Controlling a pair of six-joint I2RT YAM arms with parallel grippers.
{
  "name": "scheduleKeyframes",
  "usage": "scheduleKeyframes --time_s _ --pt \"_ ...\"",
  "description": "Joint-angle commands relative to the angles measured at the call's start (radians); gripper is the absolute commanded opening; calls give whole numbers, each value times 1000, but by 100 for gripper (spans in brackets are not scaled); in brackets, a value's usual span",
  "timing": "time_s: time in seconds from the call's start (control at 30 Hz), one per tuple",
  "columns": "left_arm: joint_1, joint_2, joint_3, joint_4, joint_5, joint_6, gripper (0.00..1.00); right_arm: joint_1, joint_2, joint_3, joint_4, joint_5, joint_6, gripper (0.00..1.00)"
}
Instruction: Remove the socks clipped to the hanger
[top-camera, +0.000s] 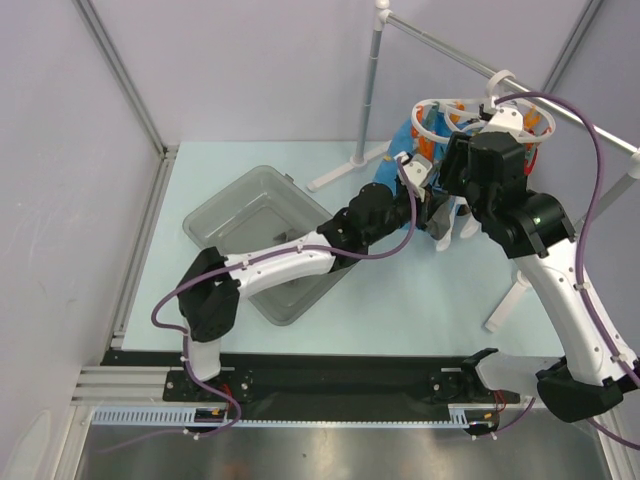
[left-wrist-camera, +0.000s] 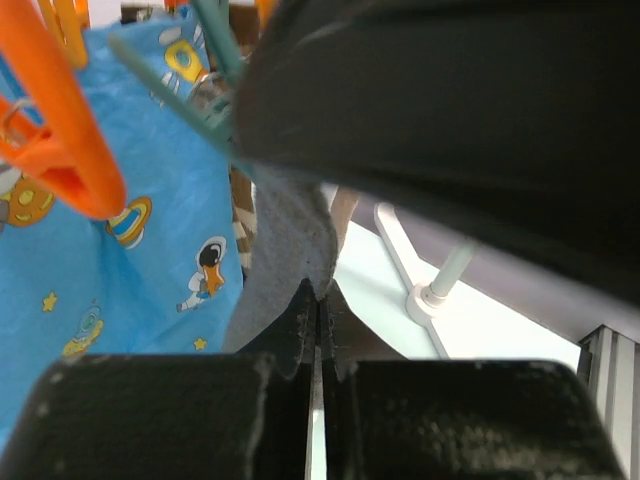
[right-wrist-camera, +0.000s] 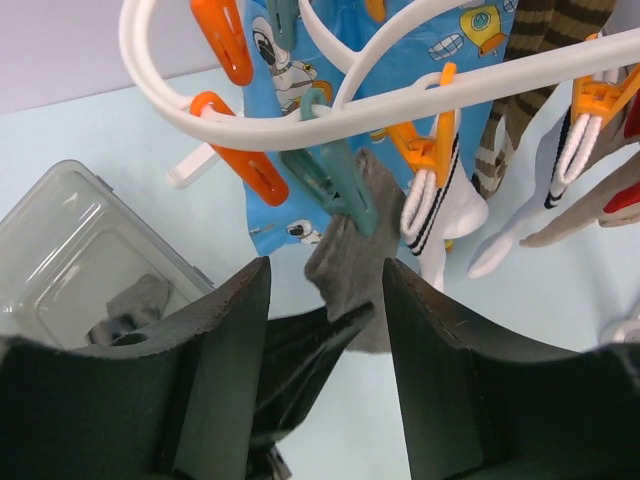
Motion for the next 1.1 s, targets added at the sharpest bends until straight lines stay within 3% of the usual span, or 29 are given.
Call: scheduleKeyframes --time_s 0.0,1.07 --pt "-24 -86 -10 13 -52 53 0 -9 11 43 61 39 -13 54" --pt "-90 -106 -36 44 -169 129 0 -34 98 34 144 59 -34 52"
